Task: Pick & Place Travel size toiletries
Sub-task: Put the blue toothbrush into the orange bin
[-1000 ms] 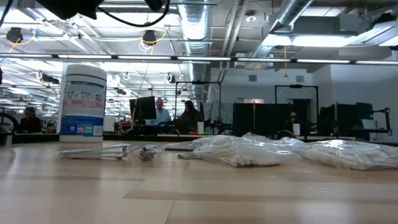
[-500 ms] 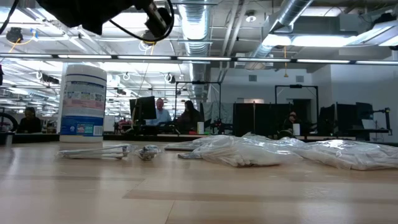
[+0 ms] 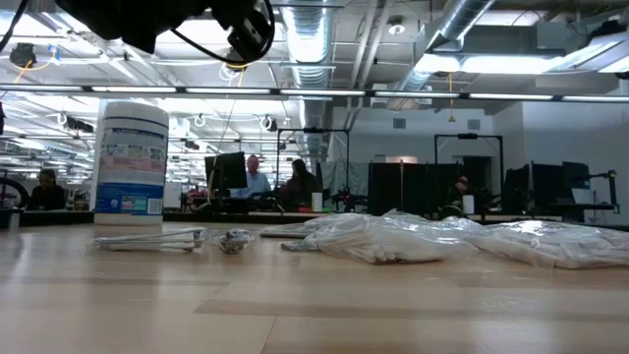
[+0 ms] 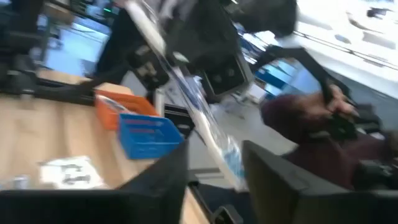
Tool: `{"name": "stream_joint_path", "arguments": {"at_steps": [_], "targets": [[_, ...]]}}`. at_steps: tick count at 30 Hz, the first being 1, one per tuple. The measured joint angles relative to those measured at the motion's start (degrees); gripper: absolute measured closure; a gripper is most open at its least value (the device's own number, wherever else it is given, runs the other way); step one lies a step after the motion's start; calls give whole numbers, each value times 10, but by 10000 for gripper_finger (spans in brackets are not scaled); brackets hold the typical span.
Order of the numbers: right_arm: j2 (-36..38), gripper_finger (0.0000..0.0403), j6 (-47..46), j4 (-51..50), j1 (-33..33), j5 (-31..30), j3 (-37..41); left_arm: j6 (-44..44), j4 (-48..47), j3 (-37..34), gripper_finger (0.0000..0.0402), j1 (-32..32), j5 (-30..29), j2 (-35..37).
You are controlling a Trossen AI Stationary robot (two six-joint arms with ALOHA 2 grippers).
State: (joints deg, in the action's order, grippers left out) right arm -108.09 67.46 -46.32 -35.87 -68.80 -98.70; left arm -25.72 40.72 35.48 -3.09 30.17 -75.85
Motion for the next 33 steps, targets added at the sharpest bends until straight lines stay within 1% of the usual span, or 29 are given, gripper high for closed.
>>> {"name": "stream_joint_path", "arguments": {"at_steps": [2, 5, 7, 9, 12, 17, 22, 25, 30, 33], "targets": [[0, 388, 0, -4, 8, 0, 0, -1, 0, 0, 197, 2, -13, 0], [0, 388, 6, 3, 18, 0, 0, -15, -3, 0, 147, 8, -13, 0], [0, 388, 13, 5, 24, 1, 0, -16, -11, 0, 127, 13, -12, 0], [0, 387, 15, 5, 28, 3, 0, -17, -10, 0, 117, 16, -7, 0], [0, 387, 21, 5, 40, 4, 0, -17, -9, 0, 118, 17, -2, 0], [0, 387, 32, 38, 62, 4, 0, -16, -8, 0, 140, 20, -2, 0], [0, 388, 35, 39, 70, 13, 0, -12, -4, 0, 159, 34, -28, 0], [0, 389, 37, 40, 78, 13, 0, -12, 3, 0, 167, 43, -31, 0], [0, 388, 37, 52, 91, 13, 0, 3, 40, 1, 180, 51, -39, 0], [0, 388, 37, 52, 99, 13, 0, 3, 40, 6, 185, 52, -36, 0]]}}
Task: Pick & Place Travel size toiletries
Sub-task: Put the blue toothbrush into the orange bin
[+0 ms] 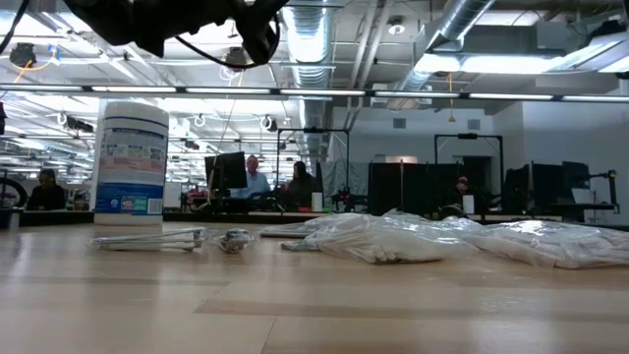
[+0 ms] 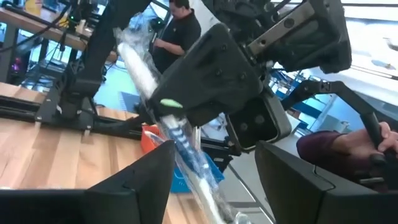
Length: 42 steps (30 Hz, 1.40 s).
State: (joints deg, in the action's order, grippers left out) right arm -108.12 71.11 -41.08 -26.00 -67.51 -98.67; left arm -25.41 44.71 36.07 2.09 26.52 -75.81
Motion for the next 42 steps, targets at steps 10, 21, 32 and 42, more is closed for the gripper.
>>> {"name": "stream_joint_path", "arguments": {"at_steps": [10, 21, 32, 42], "targets": [[0, 388, 0, 11, 5, -3, 0, -2, -24, 1, 188, 10, 3, 0], [0, 388, 0, 28, 11, -3, 0, -21, -36, 8, 190, 14, 7, -20], [0, 383, -6, 27, 14, -3, 0, -33, -37, 10, 359, 13, 4, -14], [-1, 292, -178, 159, -6, -84, 2, -18, -17, 11, 392, 12, 9, -12]]}}
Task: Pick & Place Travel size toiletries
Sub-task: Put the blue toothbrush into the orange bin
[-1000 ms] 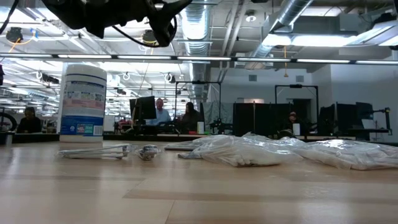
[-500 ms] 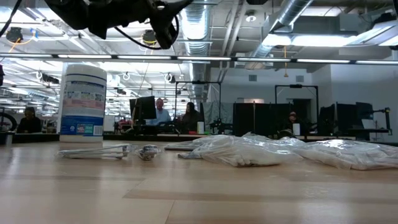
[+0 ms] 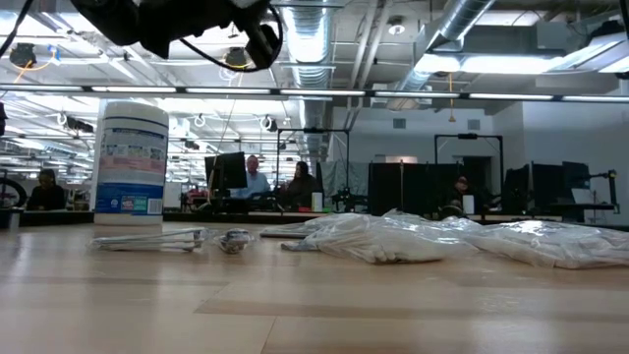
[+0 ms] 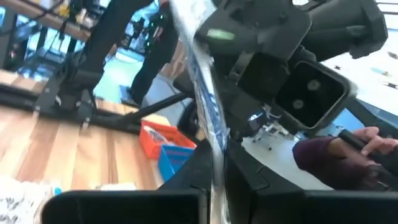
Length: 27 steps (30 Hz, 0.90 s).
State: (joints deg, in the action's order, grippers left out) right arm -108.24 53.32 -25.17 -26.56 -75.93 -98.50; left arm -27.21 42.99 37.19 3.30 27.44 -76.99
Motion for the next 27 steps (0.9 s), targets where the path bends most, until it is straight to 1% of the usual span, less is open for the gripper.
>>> {"name": "stream_joint_path", "arguments": {"at_steps": [3, 5, 7, 10, 13, 17, 20, 22, 24, 25, 27], "targets": [[0, 246, -25, 84, -13, -38, 1, 1, 13, 1, 393, -2, 0, 0], [0, 215, -33, 144, -22, -52, 1, 0, 21, 2, 393, -8, 0, 1], [0, 186, -36, 173, -32, -63, 1, 0, 30, 2, 393, -14, 0, 0], [0, 155, -83, 189, -42, -72, -11, -3, 47, 1, 394, -23, 0, 0], [2, 145, -101, 205, -51, -82, -17, -1, 58, 0, 394, -31, -5, 0], [8, 144, -107, 211, -62, -88, -23, -3, 35, -8, 395, -33, -15, -8], [5, 143, -58, 205, -74, -88, -22, -2, 68, -3, 395, -33, -15, -1], [5, 143, -31, 202, -88, -92, -29, 0, 59, -5, 395, -32, -16, -4], [5, 143, -50, 215, -104, -119, -41, 0, 63, -5, 395, -32, -15, -5], [5, 143, -73, 220, -113, -133, -48, 1, 68, -4, 395, -32, -15, -3], [8, 143, -141, 221, -131, -136, -62, 5, 71, -4, 395, -32, -15, -3]]}}
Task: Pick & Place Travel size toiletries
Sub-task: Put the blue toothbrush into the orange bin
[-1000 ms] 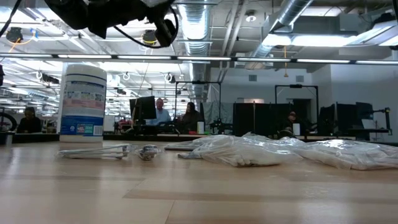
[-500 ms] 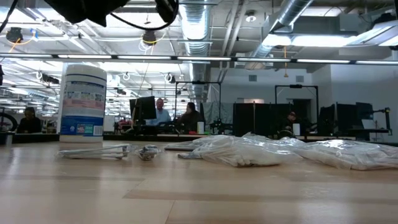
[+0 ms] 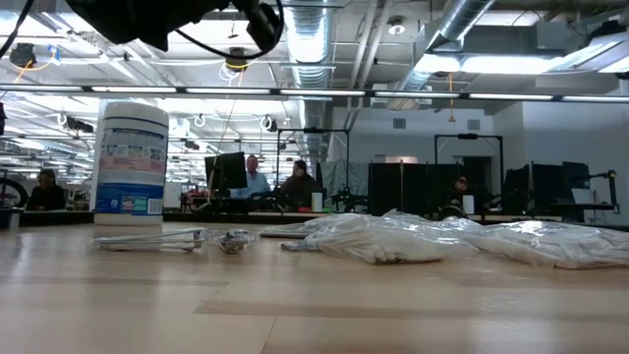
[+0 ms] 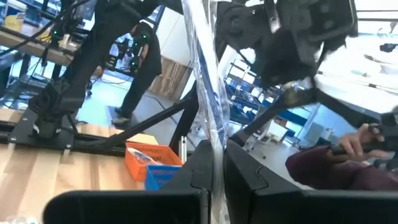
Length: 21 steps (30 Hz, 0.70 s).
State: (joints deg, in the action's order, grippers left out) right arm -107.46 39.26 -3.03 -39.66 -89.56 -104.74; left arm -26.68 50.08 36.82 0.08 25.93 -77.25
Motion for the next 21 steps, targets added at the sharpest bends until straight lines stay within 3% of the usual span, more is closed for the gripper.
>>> {"name": "stream_joint_path", "arguments": {"at_steps": [4, 8, 12, 16, 21], "targets": [[55, 143, -230, -59, -37, 74, 4, 17, 3, 0, 395, 0, -1, 0], [119, 143, -595, -304, -33, 193, 25, 24, 6, 0, 395, -7, -18, 0], [155, 143, -806, -430, -1, 197, 77, 39, 26, 0, 395, -18, -22, 0], [161, 143, -815, -391, 21, 229, 121, 78, 48, 0, 395, -32, -33, 0], [141, 143, -641, -242, 33, 301, 147, 140, 54, 0, 395, -57, -74, 0]]}}
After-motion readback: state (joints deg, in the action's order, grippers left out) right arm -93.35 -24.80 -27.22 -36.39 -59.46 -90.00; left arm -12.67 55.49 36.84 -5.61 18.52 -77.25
